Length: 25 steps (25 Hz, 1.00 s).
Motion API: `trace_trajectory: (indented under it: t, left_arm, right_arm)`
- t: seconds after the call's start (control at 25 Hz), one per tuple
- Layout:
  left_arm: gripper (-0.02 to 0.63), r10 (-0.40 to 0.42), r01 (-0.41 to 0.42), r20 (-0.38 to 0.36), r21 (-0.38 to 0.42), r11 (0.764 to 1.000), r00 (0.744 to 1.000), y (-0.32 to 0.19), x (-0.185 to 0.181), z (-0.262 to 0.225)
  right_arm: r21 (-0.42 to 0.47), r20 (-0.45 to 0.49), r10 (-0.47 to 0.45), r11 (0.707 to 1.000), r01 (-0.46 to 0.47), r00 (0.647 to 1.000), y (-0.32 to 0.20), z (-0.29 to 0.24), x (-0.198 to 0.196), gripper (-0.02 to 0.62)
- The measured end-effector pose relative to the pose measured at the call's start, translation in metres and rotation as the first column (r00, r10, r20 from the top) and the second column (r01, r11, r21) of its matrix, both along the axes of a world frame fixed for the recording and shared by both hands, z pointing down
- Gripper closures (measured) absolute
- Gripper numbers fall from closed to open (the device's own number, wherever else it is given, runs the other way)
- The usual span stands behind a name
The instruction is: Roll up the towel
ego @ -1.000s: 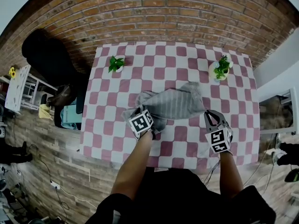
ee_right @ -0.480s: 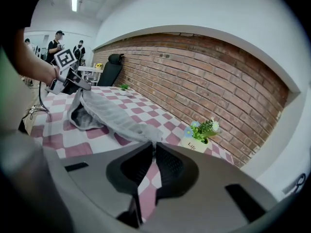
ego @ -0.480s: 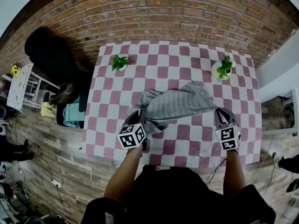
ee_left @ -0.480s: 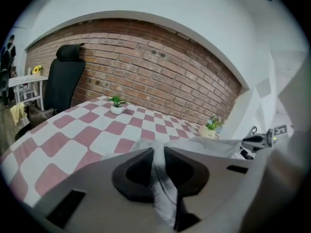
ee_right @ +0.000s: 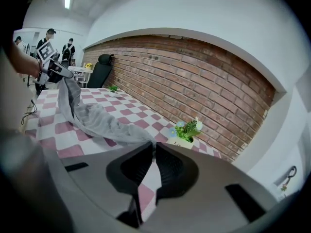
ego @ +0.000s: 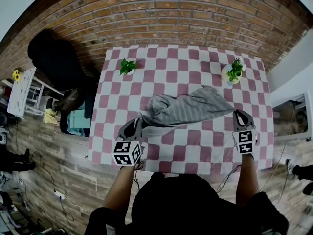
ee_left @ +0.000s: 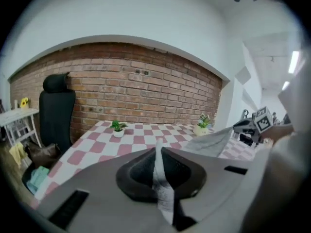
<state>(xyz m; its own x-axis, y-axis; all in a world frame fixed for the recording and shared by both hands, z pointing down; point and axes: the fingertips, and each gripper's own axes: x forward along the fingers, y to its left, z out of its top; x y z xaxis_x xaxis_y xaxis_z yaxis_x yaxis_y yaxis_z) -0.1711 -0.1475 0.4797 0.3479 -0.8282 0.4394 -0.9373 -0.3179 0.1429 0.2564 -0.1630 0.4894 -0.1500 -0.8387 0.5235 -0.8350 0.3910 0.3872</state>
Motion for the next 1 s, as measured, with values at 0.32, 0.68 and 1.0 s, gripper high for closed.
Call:
trace_trajectory:
  t: [0.32, 0.68, 1.0]
  left_arm:
    - [0.594, -0.055, 0.005, 0.266, 0.186, 0.983, 0.962, -0.036, -0.078, -0.061]
    - [0.594, 0.008, -0.138, 0.458, 0.253, 0.958, 0.889, -0.125, -0.106, -0.123]
    - [0.594, 0.047, -0.238, 0.505, 0.321, 0.917, 0.862, -0.201, -0.084, -0.186]
  right_arm:
    - [0.105, -0.084, 0.064, 0.993, -0.055, 0.994, -0.015, -0.051, 0.042, 0.571]
    - [0.207, -0.178, 0.091, 0.977, -0.053, 0.980, -0.067, -0.112, 0.087, 0.571]
    - [0.262, -0.223, 0.106, 0.964, -0.046, 0.969, -0.122, -0.163, 0.104, 0.571]
